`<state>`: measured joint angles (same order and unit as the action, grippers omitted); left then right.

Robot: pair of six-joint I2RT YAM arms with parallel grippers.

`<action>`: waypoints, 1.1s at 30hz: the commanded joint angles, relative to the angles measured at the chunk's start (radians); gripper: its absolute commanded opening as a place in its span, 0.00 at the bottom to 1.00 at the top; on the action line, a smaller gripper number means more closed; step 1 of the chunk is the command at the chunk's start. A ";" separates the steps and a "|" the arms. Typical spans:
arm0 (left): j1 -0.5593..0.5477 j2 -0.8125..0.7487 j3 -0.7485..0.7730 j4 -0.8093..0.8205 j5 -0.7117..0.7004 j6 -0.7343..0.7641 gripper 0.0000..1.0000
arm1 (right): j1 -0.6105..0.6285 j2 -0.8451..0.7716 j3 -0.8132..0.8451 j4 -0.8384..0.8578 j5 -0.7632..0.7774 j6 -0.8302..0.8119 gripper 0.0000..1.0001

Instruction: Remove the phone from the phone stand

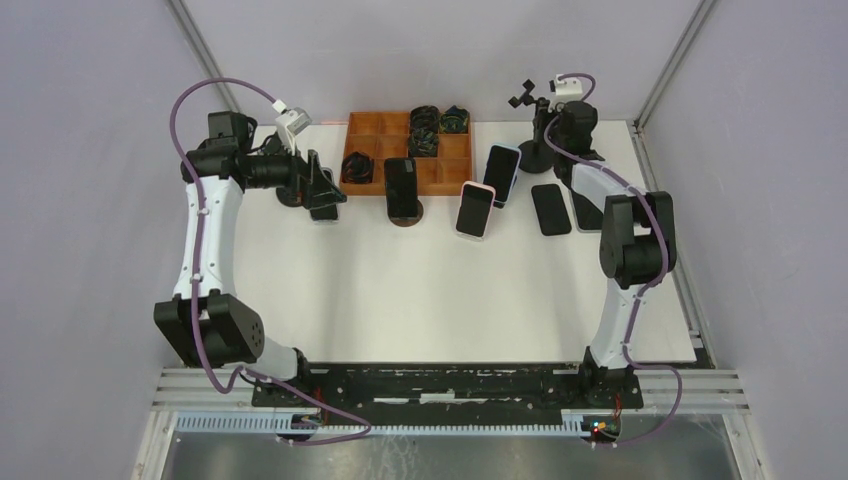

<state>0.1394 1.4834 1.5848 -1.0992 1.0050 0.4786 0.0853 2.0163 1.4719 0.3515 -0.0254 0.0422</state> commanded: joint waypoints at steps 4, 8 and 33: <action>0.013 0.006 0.006 0.000 0.049 0.044 1.00 | -0.029 0.008 0.017 0.127 -0.028 0.131 0.15; 0.015 -0.008 0.003 -0.001 0.046 0.043 1.00 | -0.041 -0.017 0.003 0.091 -0.049 0.145 0.50; 0.044 -0.050 0.096 -0.107 0.023 0.034 1.00 | 0.006 -0.884 -0.817 -0.123 -0.119 0.262 0.95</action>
<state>0.1741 1.4689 1.6409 -1.1656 1.0229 0.4786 0.0566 1.2507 0.7567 0.2157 -0.0532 0.2691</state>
